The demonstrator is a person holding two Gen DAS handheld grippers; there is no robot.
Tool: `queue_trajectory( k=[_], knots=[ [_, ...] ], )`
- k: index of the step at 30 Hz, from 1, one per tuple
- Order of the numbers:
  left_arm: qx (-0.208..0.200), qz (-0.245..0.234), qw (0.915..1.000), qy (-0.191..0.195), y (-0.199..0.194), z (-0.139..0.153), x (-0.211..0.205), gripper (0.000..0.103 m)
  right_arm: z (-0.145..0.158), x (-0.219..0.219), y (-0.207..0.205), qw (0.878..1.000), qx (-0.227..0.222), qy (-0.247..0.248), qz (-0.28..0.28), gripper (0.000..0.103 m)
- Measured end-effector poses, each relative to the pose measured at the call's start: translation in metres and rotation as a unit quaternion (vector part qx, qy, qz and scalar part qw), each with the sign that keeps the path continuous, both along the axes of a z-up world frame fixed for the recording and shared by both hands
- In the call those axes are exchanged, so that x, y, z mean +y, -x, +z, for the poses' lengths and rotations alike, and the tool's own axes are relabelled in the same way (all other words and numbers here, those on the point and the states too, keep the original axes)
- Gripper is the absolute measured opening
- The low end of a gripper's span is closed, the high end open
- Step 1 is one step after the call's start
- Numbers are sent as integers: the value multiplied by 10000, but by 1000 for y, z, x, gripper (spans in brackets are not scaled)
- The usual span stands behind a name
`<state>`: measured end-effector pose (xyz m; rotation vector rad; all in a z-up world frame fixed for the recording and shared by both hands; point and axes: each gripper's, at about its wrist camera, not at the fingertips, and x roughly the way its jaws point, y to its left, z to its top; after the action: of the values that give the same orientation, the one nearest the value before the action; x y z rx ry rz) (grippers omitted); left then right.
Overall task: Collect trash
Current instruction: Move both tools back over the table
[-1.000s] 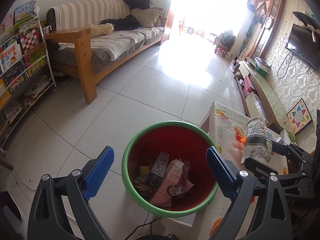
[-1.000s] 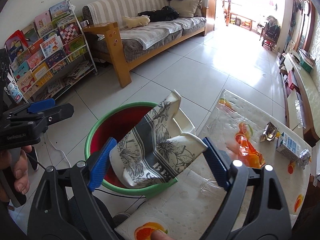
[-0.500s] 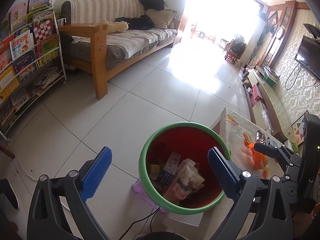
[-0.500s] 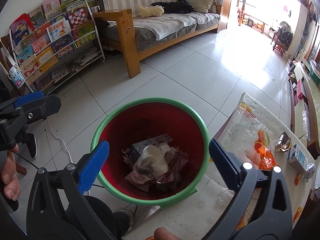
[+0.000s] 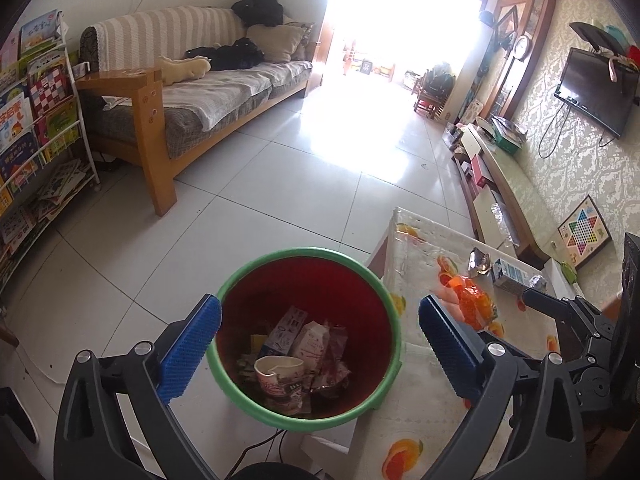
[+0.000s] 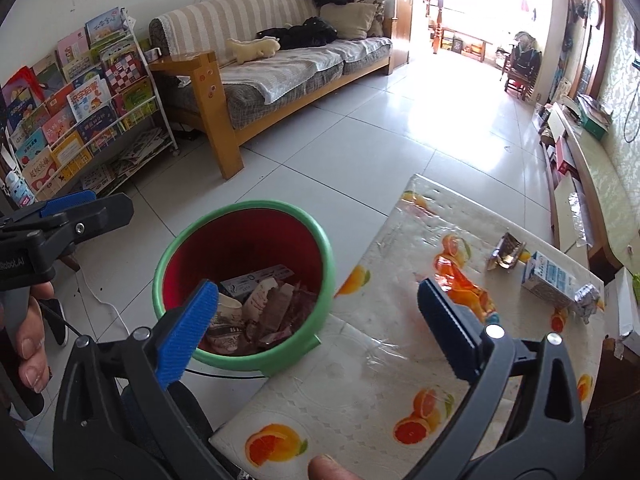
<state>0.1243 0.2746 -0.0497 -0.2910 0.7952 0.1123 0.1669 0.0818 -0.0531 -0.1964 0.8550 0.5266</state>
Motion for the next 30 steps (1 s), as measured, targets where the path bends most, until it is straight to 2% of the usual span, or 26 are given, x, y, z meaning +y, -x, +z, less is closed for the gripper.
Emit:
queue_trajectory(
  k=[7,14,23,30],
  knots=[
    [1,-660,9978,-37,-21,6,-82,95,10,-97,5,9973,-147,-46,-718,98],
    [144,-1259,9919,26,-45,-4,-162,95,5,-195,5,9888,-114,-66,-1486,98],
    [594,-1572,9857,154,-89,-39,-231,95,-12,-293,-5,9747,5,-93,-2232,98],
    [1060,-1483,9830,213,-128,-82,-254,95,-33,-330,-37,9689,122,-29,-2470,98]
  ],
)
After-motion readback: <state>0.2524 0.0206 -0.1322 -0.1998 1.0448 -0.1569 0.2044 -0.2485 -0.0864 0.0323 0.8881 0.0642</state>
